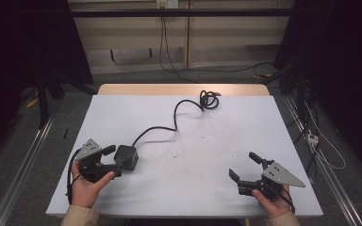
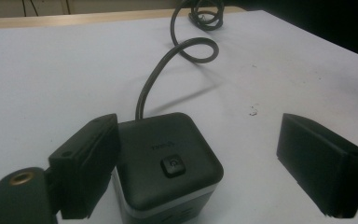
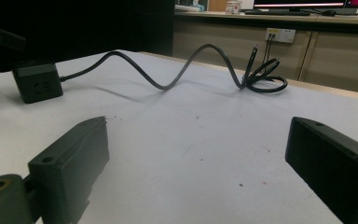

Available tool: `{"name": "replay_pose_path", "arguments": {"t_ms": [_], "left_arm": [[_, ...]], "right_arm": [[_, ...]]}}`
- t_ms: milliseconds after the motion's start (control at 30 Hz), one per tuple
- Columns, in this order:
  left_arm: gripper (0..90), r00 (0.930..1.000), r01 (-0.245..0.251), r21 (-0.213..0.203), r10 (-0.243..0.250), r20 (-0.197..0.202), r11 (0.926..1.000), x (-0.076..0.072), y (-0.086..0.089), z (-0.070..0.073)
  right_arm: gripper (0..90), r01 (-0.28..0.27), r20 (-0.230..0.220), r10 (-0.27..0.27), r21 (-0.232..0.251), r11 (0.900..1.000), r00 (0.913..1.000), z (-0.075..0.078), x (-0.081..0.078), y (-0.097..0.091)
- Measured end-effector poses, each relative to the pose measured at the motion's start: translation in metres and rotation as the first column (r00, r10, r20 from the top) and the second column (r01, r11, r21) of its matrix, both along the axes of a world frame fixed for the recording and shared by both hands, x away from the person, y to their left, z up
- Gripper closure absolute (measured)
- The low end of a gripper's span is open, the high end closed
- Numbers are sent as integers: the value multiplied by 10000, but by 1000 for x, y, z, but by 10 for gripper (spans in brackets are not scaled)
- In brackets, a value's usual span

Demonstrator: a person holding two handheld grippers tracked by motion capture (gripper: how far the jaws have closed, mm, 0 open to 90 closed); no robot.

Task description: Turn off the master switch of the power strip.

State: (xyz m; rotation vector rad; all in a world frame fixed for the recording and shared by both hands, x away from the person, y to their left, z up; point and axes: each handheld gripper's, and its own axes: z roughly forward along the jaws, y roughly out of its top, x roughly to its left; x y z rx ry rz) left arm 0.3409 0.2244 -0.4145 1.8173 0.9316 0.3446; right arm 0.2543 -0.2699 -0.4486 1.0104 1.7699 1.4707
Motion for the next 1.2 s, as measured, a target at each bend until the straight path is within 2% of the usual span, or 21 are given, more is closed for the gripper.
{"name": "replay_pose_path", "arguments": {"t_ms": [467,1200], "left_arm": [[44,10000,17,18,-17,-7,10000,0,5,-3],[40,10000,84,4,-84,-20,10000,-1,17,-9]], "right_arm": [[51,7,34,-7,9,10000,10000,0,0,0],[53,-25,6,25,9,10000,10000,0,0,-1]]}}
